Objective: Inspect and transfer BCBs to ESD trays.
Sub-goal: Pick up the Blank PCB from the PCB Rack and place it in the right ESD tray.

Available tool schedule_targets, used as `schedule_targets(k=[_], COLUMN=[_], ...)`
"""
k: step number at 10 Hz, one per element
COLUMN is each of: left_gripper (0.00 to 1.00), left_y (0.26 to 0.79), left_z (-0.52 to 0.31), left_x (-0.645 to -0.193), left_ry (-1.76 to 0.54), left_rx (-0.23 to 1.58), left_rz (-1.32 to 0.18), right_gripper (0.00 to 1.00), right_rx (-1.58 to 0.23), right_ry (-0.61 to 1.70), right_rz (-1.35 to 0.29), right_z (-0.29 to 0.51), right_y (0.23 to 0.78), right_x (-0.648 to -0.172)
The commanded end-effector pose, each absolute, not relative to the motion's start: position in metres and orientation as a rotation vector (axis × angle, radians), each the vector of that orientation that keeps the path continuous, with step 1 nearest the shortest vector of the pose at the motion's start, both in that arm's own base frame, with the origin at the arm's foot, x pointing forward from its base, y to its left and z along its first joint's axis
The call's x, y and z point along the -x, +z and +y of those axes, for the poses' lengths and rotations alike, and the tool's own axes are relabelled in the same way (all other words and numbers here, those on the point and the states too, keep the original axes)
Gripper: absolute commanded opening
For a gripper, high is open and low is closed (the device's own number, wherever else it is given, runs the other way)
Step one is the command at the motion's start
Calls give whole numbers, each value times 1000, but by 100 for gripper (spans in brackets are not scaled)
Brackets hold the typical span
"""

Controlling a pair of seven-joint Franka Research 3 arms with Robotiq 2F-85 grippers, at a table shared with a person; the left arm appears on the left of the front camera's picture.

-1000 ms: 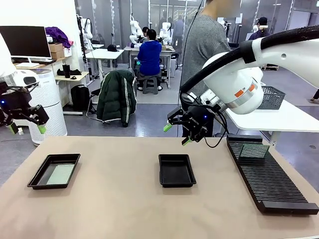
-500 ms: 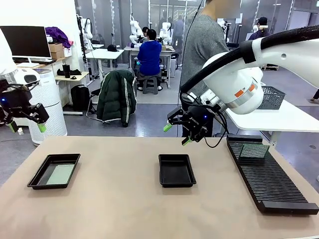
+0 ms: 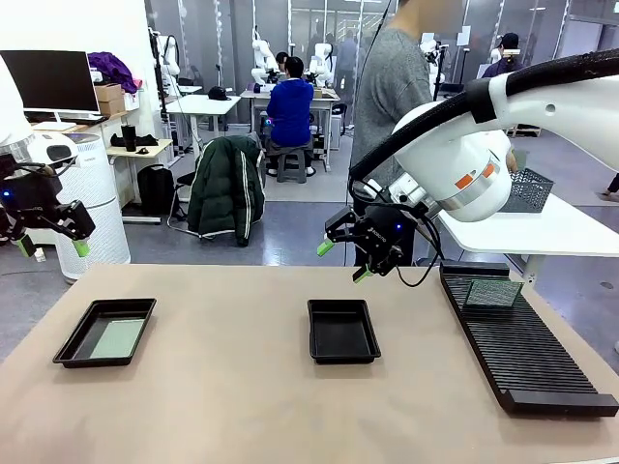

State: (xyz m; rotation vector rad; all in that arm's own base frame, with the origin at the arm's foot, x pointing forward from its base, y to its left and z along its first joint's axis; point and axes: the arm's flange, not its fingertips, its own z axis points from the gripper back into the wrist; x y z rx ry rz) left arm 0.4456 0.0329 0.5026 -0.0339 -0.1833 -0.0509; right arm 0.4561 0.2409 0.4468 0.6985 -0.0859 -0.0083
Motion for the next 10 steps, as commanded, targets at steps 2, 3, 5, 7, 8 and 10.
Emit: schedule_targets(k=[2,3,5,7,8,10], left_gripper=[100,100,100,100,100,100], left_y=[500,500,500,500,500,500], left_z=[33,33,33,33,33,33], left_x=[-442,-442,-442,-442,-442,-442], left_ry=[-49,-49,-49,-49,-49,-49], left_rx=[36,36,36,36,36,36], left_rz=[-193,-193,-193,-193,-193,-193], right_gripper=[100,100,100,100,100,100], right_rx=[-697,-697,-697,-697,-697,-697], right_ry=[-29,-29,-29,-29,-29,-29], right_rz=[-93,-93,-93,-93,-93,-93], right_z=[243,243,243,243,243,243], right_y=[447,447,447,447,447,447], right_x=[-455,-455,-455,-455,-455,-455])
